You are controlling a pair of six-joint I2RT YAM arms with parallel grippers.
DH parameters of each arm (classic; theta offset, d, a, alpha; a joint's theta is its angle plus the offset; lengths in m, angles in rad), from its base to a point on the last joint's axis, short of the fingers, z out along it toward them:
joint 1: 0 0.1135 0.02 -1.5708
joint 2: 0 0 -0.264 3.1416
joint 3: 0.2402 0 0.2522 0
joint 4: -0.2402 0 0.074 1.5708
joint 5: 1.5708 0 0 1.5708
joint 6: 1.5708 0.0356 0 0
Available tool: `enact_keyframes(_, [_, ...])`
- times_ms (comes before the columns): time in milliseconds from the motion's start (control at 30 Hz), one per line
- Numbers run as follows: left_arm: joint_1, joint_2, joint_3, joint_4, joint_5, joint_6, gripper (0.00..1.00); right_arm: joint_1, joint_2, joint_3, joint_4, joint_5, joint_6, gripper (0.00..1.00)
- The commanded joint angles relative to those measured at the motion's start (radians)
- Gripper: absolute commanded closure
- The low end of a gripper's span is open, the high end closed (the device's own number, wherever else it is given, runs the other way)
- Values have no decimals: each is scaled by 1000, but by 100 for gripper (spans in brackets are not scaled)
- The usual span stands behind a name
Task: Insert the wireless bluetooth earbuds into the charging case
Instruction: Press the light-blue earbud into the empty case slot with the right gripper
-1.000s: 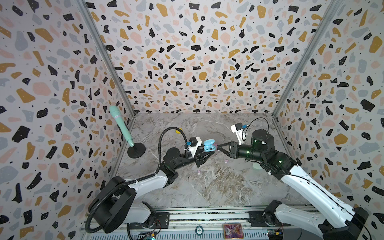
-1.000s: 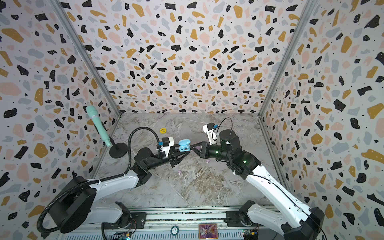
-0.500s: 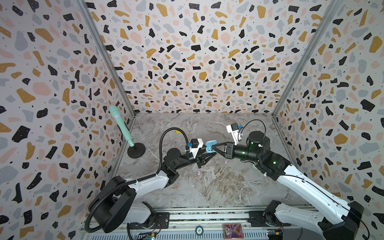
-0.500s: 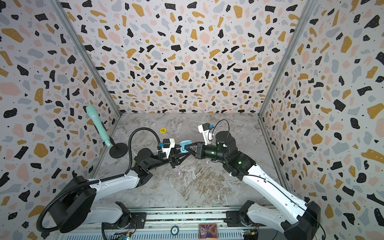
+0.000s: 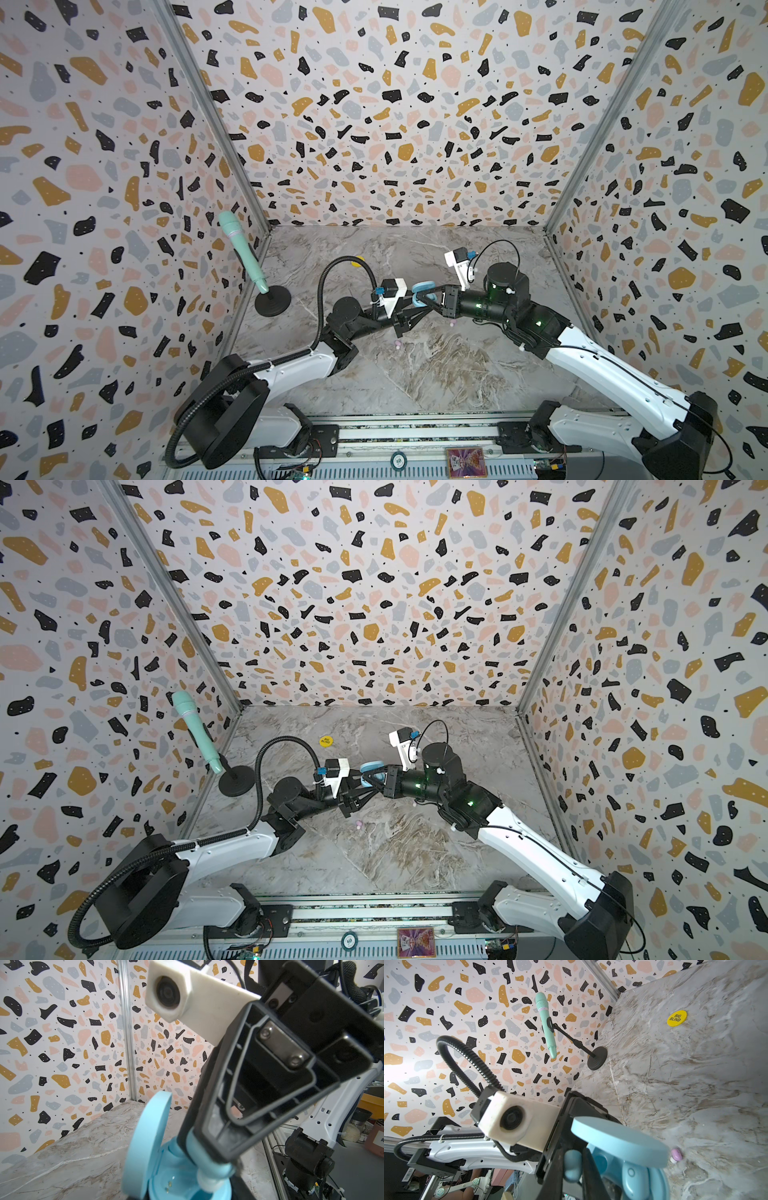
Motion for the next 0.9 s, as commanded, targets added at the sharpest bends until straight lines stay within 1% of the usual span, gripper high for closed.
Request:
enact_keyframes(0, [-7, -31, 26, 54, 15, 13, 84, 5, -5, -2, 20, 19, 0, 88])
enact_keyframes(233, [-7, -47, 23, 52, 14, 12, 84, 5, 3, -5, 1, 26, -1, 87])
enact_keyframes(467, [-7, -54, 18, 42, 4, 22, 84, 8, -1, 16, -53, 40, -11, 73])
enact_keyframes(567, [-7, -56, 18, 40, -1, 25, 85, 11, -1, 25, -74, 43, -11, 70])
enact_keyframes(867, [-7, -66, 15, 24, -13, 34, 85, 13, -27, 59, -152, 93, -23, 66])
